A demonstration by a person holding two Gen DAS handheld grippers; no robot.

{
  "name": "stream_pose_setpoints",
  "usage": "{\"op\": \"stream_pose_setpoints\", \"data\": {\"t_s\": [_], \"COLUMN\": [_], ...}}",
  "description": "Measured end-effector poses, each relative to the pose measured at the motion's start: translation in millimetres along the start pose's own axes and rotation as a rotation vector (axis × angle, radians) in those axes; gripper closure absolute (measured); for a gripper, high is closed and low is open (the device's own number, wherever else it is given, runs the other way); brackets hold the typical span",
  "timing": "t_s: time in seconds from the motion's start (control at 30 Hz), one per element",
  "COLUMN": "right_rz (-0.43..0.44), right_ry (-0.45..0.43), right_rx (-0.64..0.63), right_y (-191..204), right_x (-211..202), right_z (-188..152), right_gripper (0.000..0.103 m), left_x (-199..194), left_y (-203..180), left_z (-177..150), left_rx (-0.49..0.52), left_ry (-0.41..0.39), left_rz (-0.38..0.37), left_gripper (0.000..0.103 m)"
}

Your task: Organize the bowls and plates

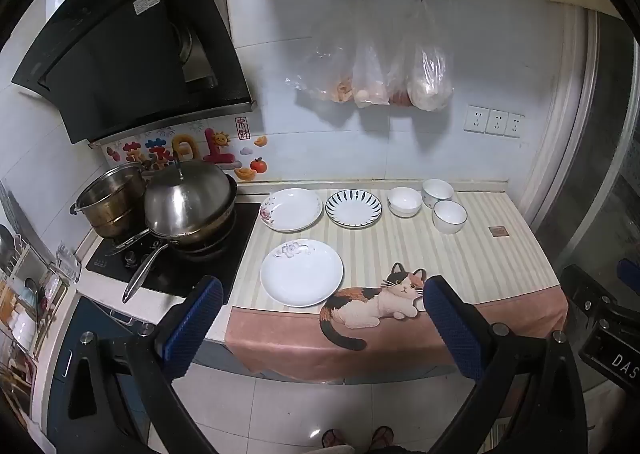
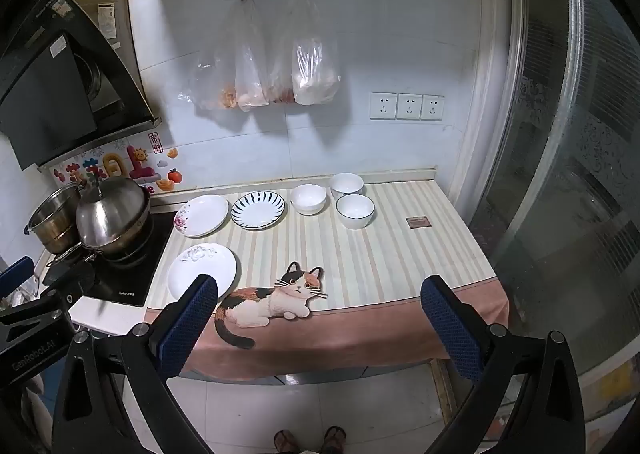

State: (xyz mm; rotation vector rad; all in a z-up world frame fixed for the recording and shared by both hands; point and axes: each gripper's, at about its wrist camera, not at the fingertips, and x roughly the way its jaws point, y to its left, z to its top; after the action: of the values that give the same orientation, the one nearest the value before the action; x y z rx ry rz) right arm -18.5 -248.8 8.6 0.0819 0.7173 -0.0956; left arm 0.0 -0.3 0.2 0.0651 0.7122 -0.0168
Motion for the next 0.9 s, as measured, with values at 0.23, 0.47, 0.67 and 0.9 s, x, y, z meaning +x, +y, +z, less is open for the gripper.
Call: {"op": "stream_pose_setpoints", "data": {"t_s": [0.23, 0.47, 0.67, 0.9], "right_rz": [-0.005, 0.0, 0.001, 0.007], "right_ry": [0.003, 0.0, -0.007, -0.009], "right_rx": [-0.004, 0.001, 0.0, -0.002], "right_y": [-1, -2, 2, 3], "right_x": [-1, -2, -3, -4], "right_z": [-3, -3, -3, -2], "right_gripper": [0.0, 0.0, 0.0, 0.0], "left_x": [0, 1, -3, -12], "left_y": [0, -1, -5, 1], "left_z": [0, 0, 10, 13], "left_rx": [-0.006, -0.007, -0.01, -0.015], "left_ry": [-0.002, -0.006, -0.01, -0.019], "left_rz": [-0.008, -0.004, -0.001, -0.004], "left_gripper": [0.0, 0.0, 0.0, 0.0]}}
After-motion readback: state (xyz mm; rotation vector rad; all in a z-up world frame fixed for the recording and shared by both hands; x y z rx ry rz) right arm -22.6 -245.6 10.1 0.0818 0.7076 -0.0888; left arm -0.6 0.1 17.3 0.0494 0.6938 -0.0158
